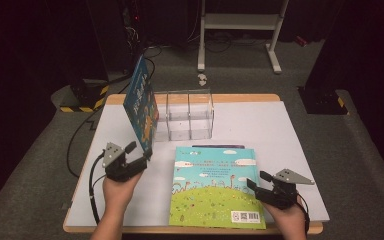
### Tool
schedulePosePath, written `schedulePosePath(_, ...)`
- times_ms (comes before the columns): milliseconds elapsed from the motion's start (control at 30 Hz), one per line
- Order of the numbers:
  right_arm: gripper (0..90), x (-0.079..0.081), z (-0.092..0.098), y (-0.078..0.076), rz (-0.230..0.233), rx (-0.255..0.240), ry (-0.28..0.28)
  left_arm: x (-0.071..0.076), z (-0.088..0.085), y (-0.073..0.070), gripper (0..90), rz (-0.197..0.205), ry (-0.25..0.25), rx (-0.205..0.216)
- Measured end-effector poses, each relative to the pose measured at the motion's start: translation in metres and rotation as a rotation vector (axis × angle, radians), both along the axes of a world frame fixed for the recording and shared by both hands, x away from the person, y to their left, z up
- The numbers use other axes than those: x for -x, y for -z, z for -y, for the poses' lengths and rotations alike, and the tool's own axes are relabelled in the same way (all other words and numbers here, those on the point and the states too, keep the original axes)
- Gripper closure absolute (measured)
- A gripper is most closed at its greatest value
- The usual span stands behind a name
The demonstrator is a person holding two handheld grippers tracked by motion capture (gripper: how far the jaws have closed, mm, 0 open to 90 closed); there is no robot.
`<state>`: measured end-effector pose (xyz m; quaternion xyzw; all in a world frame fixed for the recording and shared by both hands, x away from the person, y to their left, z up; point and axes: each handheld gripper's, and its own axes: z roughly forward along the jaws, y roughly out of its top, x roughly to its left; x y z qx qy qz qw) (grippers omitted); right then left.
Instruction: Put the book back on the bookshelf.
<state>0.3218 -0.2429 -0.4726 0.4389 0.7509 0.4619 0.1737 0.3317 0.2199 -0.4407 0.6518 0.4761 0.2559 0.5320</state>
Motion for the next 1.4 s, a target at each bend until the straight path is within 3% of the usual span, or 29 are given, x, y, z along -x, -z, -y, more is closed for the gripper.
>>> schedulePosePath(167, 33.4, -0.002, 0.001, 0.003, -0.028, -0.013, -0.001, 0.012, 0.031, 0.026, 31.7, -0.113, 0.178, 0.028)
schedulePosePath(233, 32.7, -0.002, 0.002, 0.004, -0.033, -0.015, 0.005, 0.014, 0.047, 0.033, 31.5, -0.151, 0.238, 0.02)
schedulePosePath(300, 31.5, -0.002, 0.002, 0.005, -0.043, -0.02, 0.005, 0.014, 0.058, 0.038, 29.4, -0.187, 0.277, 0.038)
schedulePosePath(400, 26.9, -0.002, 0.001, 0.007, -0.063, -0.022, 0.0, 0.012, 0.068, 0.046, 25.0, -0.232, 0.301, 0.076)
schedulePosePath(500, 21.9, -0.003, -0.002, 0.009, -0.101, -0.044, -0.028, 0.009, 0.074, 0.054, 17.8, -0.284, 0.298, 0.043)
schedulePosePath(600, 19.6, -0.003, -0.004, 0.01, -0.124, -0.052, -0.037, 0.007, 0.073, 0.061, 17.6, -0.346, 0.342, 0.129)
schedulePosePath(867, 18.2, -0.006, -0.002, 0.012, -0.162, -0.079, -0.042, 0.01, 0.075, 0.056, 19.2, -0.339, 0.363, 0.084)
schedulePosePath(1100, 18.4, -0.014, -0.002, 0.014, -0.225, -0.127, -0.057, 0.01, 0.076, 0.053, 19.4, -0.331, 0.367, 0.064)
schedulePosePath(1200, 18.5, -0.014, -0.003, 0.012, -0.232, -0.111, -0.054, 0.012, 0.077, 0.051, 19.5, -0.324, 0.361, 0.055)
schedulePosePath(1400, 22.0, -0.008, -0.006, 0.0, -0.159, -0.084, -0.028, 0.017, 0.078, 0.039, 20.9, -0.262, 0.35, 0.009)
